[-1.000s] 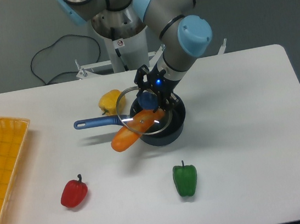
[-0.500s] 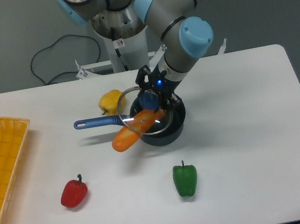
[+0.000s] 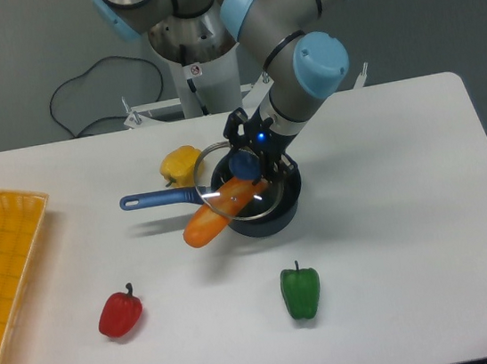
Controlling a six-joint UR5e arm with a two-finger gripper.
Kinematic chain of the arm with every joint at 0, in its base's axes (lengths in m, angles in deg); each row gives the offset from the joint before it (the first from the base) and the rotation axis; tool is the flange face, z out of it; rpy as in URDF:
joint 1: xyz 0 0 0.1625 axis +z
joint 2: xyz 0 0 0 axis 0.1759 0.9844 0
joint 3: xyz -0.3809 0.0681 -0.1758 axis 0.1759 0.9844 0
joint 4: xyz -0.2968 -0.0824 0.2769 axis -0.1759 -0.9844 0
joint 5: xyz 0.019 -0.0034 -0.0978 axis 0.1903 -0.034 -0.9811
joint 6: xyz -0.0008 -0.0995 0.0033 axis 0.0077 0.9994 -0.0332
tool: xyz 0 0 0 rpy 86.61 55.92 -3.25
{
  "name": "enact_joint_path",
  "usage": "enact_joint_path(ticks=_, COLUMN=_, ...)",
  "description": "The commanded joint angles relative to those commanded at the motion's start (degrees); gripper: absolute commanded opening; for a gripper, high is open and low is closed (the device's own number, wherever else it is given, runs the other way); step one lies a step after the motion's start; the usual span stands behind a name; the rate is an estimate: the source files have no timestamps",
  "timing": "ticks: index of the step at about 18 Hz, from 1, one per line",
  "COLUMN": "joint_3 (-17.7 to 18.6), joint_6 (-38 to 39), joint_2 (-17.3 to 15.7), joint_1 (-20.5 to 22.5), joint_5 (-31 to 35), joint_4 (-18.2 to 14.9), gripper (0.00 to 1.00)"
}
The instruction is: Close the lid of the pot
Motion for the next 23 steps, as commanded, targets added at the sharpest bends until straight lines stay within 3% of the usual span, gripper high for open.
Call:
enact_joint_path(ticks=12, joint_3=0.1, joint_6=-2.3, joint_2=0.4, joint_1=0.2, joint_5=0.2, joint_4=-0.1, gripper=0.39)
enact_joint_path(ticks=18, joint_3=-0.8, joint_6=-2.4, joint_2=0.4, joint_1=0.1, joint_5=4.0, joint_4=-0.1, gripper=0.43)
enact_joint_path(ticks=20, joint_3=-0.9, joint_6=-2.4, joint_2=0.4, joint_1=0.1, joint_5=4.0, joint_4=-0.1, gripper=0.47)
enact_joint_path(ticks=22, joint_3=-1.1, joint_6=-2.4, joint_2=0.4, joint_1=0.0, joint_5=4.0, joint_4=-0.1, gripper=0.70)
enact_joint_path(ticks=23, joint_3=-1.4, joint_6=-2.4, joint_2=0.7, joint_1=0.0, joint_5=4.0, joint_4=-0.1, gripper=0.76)
